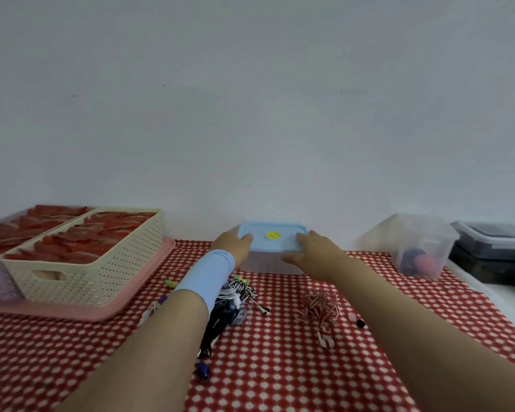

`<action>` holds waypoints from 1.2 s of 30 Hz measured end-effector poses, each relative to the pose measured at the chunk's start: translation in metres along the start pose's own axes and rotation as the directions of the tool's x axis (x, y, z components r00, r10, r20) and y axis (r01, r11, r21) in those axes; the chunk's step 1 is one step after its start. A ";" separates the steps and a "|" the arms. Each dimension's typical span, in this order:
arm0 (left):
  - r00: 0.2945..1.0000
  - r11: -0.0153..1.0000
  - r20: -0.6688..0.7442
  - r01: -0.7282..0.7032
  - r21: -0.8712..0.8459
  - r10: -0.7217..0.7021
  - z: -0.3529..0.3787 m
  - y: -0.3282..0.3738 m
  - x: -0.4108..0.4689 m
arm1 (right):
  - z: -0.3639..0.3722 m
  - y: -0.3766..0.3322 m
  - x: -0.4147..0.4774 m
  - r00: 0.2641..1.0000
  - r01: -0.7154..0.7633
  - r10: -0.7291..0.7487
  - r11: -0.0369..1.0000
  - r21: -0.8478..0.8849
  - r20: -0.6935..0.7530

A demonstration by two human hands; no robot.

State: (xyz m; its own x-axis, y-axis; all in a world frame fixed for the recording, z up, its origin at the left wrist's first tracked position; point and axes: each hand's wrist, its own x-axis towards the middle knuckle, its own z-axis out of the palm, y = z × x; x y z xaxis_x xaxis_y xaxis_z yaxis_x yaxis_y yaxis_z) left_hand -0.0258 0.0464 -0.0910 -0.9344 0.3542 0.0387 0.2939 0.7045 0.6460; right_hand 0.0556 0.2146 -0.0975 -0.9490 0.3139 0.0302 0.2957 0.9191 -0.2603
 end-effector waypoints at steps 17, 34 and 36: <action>0.946 0.992 -0.316 -0.097 -0.077 0.068 -0.002 0.002 0.006 | -0.007 0.006 -0.004 0.975 0.018 0.092 0.877 0.480 -0.204; 0.952 0.921 0.208 -0.276 0.274 0.223 0.086 0.092 -0.068 | -0.037 0.127 -0.093 0.966 -0.222 0.242 0.955 0.196 -0.085; 0.944 0.913 0.261 -0.276 0.299 0.200 0.091 0.093 -0.068 | -0.035 0.133 -0.097 0.974 -0.219 0.225 0.965 0.148 -0.025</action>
State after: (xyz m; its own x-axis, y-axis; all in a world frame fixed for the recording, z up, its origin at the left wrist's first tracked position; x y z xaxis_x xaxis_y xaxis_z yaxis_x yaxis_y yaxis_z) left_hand 0.0840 0.1439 -0.1031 -0.7712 0.6358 -0.0329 0.5867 0.7298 0.3511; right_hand 0.1906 0.3143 -0.1014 -0.8552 0.5183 -0.0046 0.4765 0.7828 -0.4002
